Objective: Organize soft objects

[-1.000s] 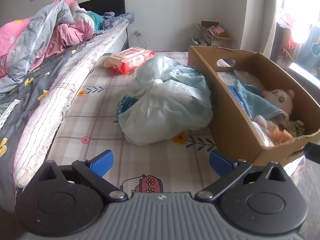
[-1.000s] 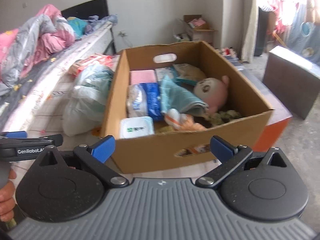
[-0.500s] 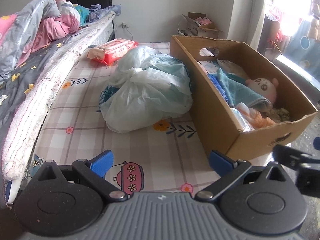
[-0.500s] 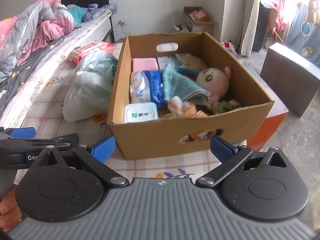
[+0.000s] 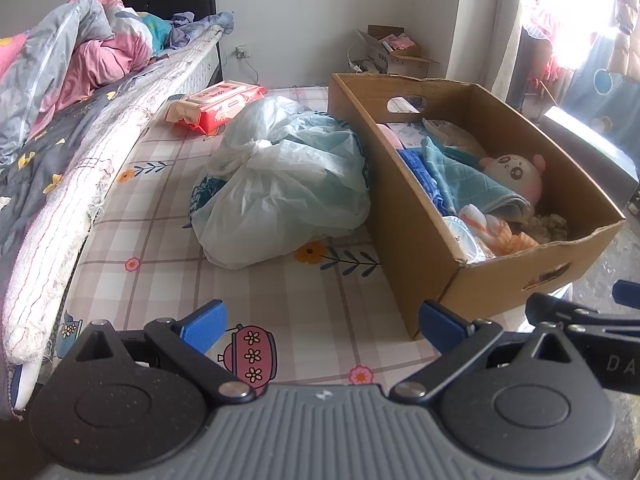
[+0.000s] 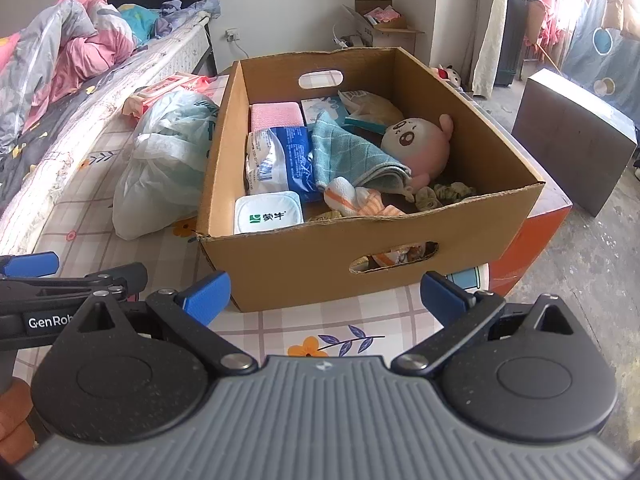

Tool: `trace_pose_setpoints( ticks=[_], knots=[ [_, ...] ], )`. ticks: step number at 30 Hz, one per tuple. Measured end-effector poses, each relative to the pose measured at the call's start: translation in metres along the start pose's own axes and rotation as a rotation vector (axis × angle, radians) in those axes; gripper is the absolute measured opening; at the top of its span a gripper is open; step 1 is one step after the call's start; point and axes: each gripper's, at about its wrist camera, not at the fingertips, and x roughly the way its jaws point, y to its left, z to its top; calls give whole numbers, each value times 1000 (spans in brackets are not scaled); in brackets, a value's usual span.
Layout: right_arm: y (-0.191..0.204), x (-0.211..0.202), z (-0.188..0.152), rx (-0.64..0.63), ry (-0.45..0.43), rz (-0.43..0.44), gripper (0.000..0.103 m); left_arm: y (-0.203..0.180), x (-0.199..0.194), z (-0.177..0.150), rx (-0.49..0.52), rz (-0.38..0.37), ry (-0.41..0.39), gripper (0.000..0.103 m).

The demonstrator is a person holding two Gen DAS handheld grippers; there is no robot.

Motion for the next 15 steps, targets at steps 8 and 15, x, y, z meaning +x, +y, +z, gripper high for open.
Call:
trace_pose_setpoints(
  ticks=[8, 15],
  knots=[
    [-2, 2, -1, 5, 8, -10, 102, -1, 0, 0, 6, 3, -1, 102],
    [-3, 2, -1, 7, 9, -17, 102, -2, 0, 0, 8, 4, -3, 102]
  ],
)
